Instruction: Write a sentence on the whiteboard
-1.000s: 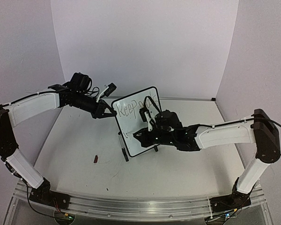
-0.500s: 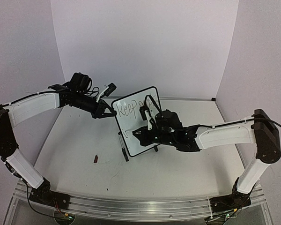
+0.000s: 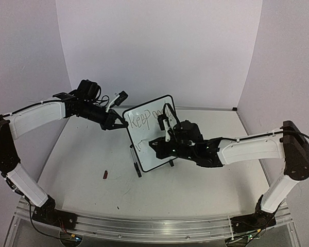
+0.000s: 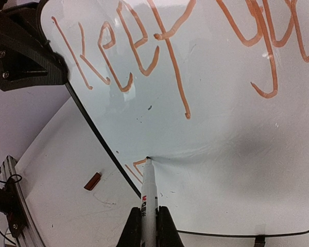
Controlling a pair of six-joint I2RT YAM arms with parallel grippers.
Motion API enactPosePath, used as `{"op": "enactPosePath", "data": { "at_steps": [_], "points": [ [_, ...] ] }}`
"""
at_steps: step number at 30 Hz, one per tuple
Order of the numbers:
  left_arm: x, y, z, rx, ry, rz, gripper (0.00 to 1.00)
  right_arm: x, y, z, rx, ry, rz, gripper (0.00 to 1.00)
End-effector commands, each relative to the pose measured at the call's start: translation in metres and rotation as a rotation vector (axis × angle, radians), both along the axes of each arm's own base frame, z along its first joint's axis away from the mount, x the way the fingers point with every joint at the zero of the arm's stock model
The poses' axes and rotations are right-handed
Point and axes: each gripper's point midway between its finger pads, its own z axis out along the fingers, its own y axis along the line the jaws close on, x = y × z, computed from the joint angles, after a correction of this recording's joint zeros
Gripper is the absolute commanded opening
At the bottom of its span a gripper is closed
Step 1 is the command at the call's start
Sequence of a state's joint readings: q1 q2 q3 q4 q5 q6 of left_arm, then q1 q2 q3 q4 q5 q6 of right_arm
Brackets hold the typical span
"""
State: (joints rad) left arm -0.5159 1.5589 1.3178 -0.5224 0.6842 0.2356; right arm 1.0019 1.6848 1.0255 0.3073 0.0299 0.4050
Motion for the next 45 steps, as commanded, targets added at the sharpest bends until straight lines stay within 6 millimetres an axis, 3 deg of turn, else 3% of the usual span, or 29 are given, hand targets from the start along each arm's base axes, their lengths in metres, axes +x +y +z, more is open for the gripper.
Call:
{"op": "enactPosePath", "data": {
  "at_steps": [1, 10, 14, 22, 29, 37, 45],
  "points": [
    [-0.004, 0.002, 0.0, 0.016, -0.024, -0.008, 0.0, 0.01, -0.01, 0.0, 0.006, -0.008, -0.065, 0.0],
    [-0.004, 0.002, 0.001, 0.014, -0.024, -0.008, 0.0, 0.002, -0.021, -0.028, -0.035, 0.052, -0.075, 0.0],
    [-0.004, 0.002, 0.002, 0.013, -0.026, -0.007, 0.0, 0.002, -0.023, -0.03, -0.04, 0.054, -0.084, 0.0],
    [-0.004, 0.002, 0.003, 0.012, -0.028, -0.008, 0.0, -0.001, -0.015, -0.016, -0.017, 0.033, -0.037, 0.0],
    [-0.004, 0.002, 0.002, 0.014, -0.028, -0.007, 0.0, -0.017, -0.01, 0.015, 0.046, 0.009, 0.067, 0.0],
    [-0.004, 0.002, 0.001, 0.016, -0.029, -0.006, 0.0, -0.023, -0.021, 0.031, 0.071, 0.018, 0.127, 0.0],
    [-0.004, 0.002, 0.001, 0.017, -0.026, -0.005, 0.0, -0.001, -0.053, 0.025, 0.131, 0.065, 0.104, 0.0]
  ]
}}
